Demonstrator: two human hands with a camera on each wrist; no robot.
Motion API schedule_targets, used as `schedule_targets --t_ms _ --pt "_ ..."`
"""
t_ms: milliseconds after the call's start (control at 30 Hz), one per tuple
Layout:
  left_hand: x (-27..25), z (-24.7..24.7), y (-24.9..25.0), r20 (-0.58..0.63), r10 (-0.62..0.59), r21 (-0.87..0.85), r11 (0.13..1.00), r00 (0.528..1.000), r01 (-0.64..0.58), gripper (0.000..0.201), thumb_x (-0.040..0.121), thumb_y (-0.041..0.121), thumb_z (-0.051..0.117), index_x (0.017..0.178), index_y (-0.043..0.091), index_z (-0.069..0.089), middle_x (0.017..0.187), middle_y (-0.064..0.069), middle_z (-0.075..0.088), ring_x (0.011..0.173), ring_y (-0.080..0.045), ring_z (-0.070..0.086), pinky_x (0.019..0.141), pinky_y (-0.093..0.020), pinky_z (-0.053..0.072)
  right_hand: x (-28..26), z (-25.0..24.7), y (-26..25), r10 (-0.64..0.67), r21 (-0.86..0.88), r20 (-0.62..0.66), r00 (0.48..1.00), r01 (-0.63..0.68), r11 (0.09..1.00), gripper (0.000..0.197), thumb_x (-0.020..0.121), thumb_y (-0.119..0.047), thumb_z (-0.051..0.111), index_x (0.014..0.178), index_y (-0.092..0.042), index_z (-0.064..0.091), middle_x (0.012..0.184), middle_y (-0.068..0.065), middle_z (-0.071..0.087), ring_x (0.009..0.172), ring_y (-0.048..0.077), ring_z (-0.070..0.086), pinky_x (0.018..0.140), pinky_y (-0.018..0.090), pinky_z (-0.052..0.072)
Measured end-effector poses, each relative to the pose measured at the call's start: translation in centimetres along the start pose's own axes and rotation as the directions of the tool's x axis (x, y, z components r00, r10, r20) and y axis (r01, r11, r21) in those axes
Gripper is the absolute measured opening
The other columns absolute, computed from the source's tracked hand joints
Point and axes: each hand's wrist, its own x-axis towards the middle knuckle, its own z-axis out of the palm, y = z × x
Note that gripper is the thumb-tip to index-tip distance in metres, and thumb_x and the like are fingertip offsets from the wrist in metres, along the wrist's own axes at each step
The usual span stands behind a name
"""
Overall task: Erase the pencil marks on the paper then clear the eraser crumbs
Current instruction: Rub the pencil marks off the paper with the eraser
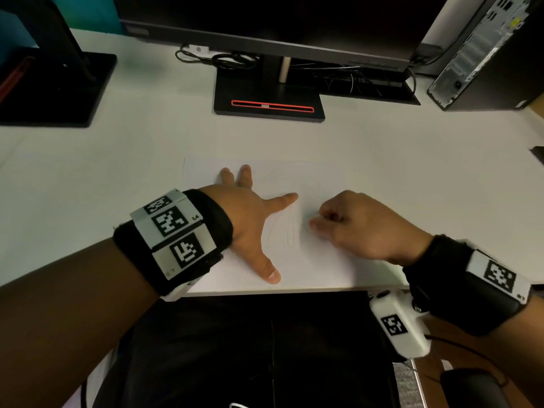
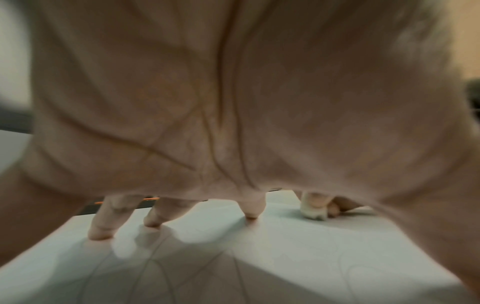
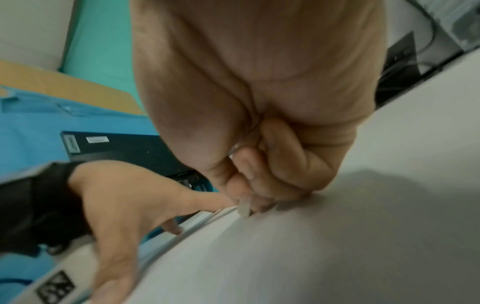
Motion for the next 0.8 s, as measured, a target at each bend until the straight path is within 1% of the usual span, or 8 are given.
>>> schedule_targets --t_ms 67,200,333,467,600,633,733,800 --pt "-0.1 0.0 0.0 0.002 -0.001 -0.005 1.000 1.000 0.001 0.140 0.049 0.088 0.075 0.137 0.067 -0.033 0.157 -0.015 -0.042 0.146 -0.048 -0.028 0.117 -0.069 0.021 -0.1 0.1 -0.3 -0.025 -0.027 -0.001 1.000 0.025 0.999 0.041 0.096 -0.029 0.057 0.064 -0.005 0.052 0.055 0.004 0.048 0.049 0.013 0.040 0.050 0.026 0.034" --pt "0.0 -0.1 0.1 0.007 -0.004 0.001 1.000 1.000 0.004 0.141 0.049 0.088 0.074 0.137 0.066 -0.033 0.157 -0.015 -0.042 0.146 -0.048 -0.028 0.117 -0.069 0.021 -0.4 0.5 -0.8 -0.079 -0.007 0.150 0.986 0.080 0.997 0.041 0.097 -0.033 0.057 0.072 -0.001 0.060 0.066 0.014 0.063 0.053 0.014 0.047 0.059 0.038 0.047" --pt "-0.1 -0.1 0.0 0.008 -0.005 0.001 1.000 1.000 0.005 0.140 0.049 0.089 0.074 0.138 0.066 -0.033 0.157 -0.015 -0.042 0.146 -0.048 -0.028 0.117 -0.069 0.021 0.3 -0.2 -0.4 -0.036 -0.020 0.009 0.999 0.036 0.999 0.038 0.096 -0.030 0.056 0.075 0.002 0.061 0.072 0.018 0.064 0.055 0.016 0.046 0.057 0.037 0.043" --pt "-0.1 -0.1 0.0 0.015 -0.006 0.000 1.000 1.000 0.006 0.140 0.050 0.088 0.074 0.138 0.066 -0.033 0.157 -0.015 -0.042 0.146 -0.048 -0.028 0.117 -0.068 0.021 -0.4 0.3 -0.9 -0.097 -0.018 0.184 0.978 0.102 0.995 0.041 0.098 -0.035 0.057 0.071 -0.003 0.060 0.060 0.006 0.062 0.052 0.012 0.049 0.059 0.036 0.046" --pt "-0.2 -0.1 0.1 0.020 -0.004 -0.001 1.000 1.000 0.004 0.140 0.050 0.087 0.074 0.137 0.065 -0.033 0.156 -0.015 -0.043 0.146 -0.048 -0.029 0.117 -0.069 0.020 0.6 -0.3 -0.1 -0.040 0.000 -0.001 0.999 0.040 0.999 0.040 0.097 -0.030 0.057 0.071 0.001 0.057 0.067 0.018 0.061 0.053 0.016 0.044 0.056 0.034 0.040" --pt "-0.2 -0.2 0.1 0.022 -0.004 -0.005 1.000 1.000 0.004 0.140 0.051 0.087 0.075 0.138 0.066 -0.033 0.156 -0.014 -0.044 0.146 -0.047 -0.029 0.117 -0.068 0.020 0.6 -0.2 -0.2 -0.051 -0.012 0.002 0.999 0.051 0.999 0.040 0.097 -0.029 0.057 0.068 -0.002 0.055 0.063 0.015 0.058 0.052 0.015 0.043 0.055 0.032 0.038" --pt "-0.1 -0.1 0.0 0.023 -0.002 -0.011 1.000 1.000 0.002 0.140 0.050 0.087 0.075 0.137 0.066 -0.033 0.156 -0.014 -0.044 0.146 -0.048 -0.029 0.117 -0.068 0.020 -0.1 0.1 -0.9 -0.095 -0.028 0.178 0.980 0.101 0.994 0.042 0.098 -0.033 0.056 0.066 -0.007 0.055 0.055 -0.001 0.056 0.050 0.010 0.045 0.054 0.027 0.040" --pt "0.0 -0.1 0.0 0.022 -0.002 -0.005 1.000 1.000 0.002 0.140 0.049 0.088 0.075 0.136 0.067 -0.033 0.156 -0.014 -0.044 0.146 -0.048 -0.030 0.117 -0.069 0.021 0.3 -0.1 -0.7 -0.073 -0.023 0.147 0.986 0.077 0.997 0.042 0.098 -0.033 0.056 0.069 -0.002 0.057 0.057 0.000 0.056 0.050 0.011 0.044 0.055 0.029 0.040"
